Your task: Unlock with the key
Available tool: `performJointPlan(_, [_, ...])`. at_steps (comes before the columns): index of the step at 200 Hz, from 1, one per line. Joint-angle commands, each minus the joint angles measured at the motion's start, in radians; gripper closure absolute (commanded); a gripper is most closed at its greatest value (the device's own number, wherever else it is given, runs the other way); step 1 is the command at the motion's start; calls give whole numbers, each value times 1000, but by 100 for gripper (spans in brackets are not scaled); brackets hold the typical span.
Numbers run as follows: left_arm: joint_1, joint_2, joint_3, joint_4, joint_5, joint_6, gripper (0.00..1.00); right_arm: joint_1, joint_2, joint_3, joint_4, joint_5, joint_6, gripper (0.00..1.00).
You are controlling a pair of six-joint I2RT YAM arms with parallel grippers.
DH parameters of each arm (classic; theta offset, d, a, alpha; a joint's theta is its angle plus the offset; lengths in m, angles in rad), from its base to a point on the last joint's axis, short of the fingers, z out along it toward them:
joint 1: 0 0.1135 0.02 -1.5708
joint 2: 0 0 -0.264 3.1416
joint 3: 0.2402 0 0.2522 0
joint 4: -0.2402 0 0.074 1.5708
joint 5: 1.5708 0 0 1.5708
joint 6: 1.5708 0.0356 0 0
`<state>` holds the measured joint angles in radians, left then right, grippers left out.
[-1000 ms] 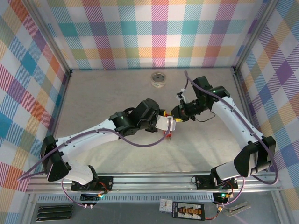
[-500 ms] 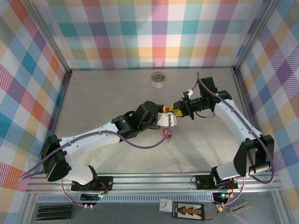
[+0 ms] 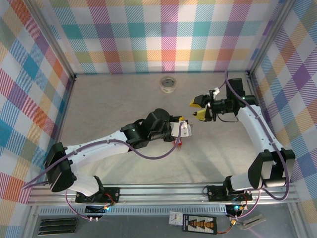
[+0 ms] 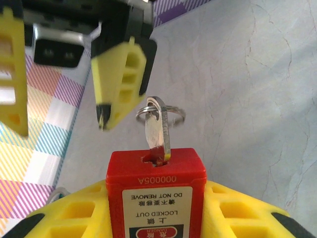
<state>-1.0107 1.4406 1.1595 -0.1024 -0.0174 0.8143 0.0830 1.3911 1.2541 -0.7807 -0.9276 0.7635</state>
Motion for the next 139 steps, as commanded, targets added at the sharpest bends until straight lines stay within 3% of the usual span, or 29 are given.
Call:
performJointPlan(1, [38,-10,3,42,39,-96,100,-36,-60,38,-84,101,-143,35])
performJointPlan(33, [128,-9,97,4,146,-354,100,-37,-246,-121,101,264,-160,23])
performJointPlan(65, [173,26,229,-51,160,-634,100,-14,-445,-311,348,299,-109,22])
performJointPlan(83, [189,45,272,-52,161,-780,100,82,-495,-394,455,329,-105,22])
performJointPlan(99, [193,56,293,-40,150,-879,100,196,-510,-422,499,428,-146,22])
performJointPlan(122, [192,69,316,-38,151,-986,100,328,-511,-456,608,542,-189,24])
performJointPlan(139, [191,75,327,-55,139,-1030,100,371,-499,-462,664,610,-214,26])
